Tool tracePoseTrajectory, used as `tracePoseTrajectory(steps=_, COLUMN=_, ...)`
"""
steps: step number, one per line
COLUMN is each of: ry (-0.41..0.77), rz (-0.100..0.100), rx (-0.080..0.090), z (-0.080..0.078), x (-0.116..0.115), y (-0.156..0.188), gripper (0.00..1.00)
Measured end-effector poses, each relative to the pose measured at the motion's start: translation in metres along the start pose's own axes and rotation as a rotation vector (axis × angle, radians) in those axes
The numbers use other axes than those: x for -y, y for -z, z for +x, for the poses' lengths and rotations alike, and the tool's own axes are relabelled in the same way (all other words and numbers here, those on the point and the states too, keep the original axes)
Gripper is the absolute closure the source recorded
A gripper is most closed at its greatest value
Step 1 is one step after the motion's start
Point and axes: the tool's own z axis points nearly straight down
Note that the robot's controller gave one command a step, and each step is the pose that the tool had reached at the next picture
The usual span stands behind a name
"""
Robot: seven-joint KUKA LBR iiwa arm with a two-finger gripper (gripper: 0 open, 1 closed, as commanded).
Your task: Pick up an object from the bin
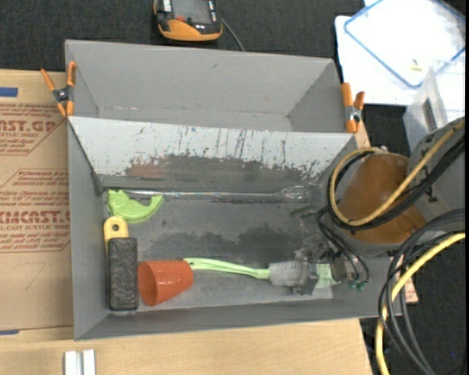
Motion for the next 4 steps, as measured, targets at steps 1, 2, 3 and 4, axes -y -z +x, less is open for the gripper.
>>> tracePoseTrajectory(steps=1, ry=0.005, rz=0.0, rx=-0.001, z=0.0, x=0.0, y=0.0, gripper=1.0)
tracePoseTrajectory(steps=2, ry=0.004, rz=0.0, rx=0.0, z=0.0, x=-0.001, y=0.033, gripper=1.0)
tracePoseTrajectory(steps=3, ry=0.005, rz=-0.001, rx=-0.003, z=0.0, x=-0.001, y=0.023, gripper=1.0)
tracePoseTrajectory(steps=4, ry=0.004, rz=0.0, rx=0.0, z=-0.001, x=-0.002, y=0.068, gripper=1.0)
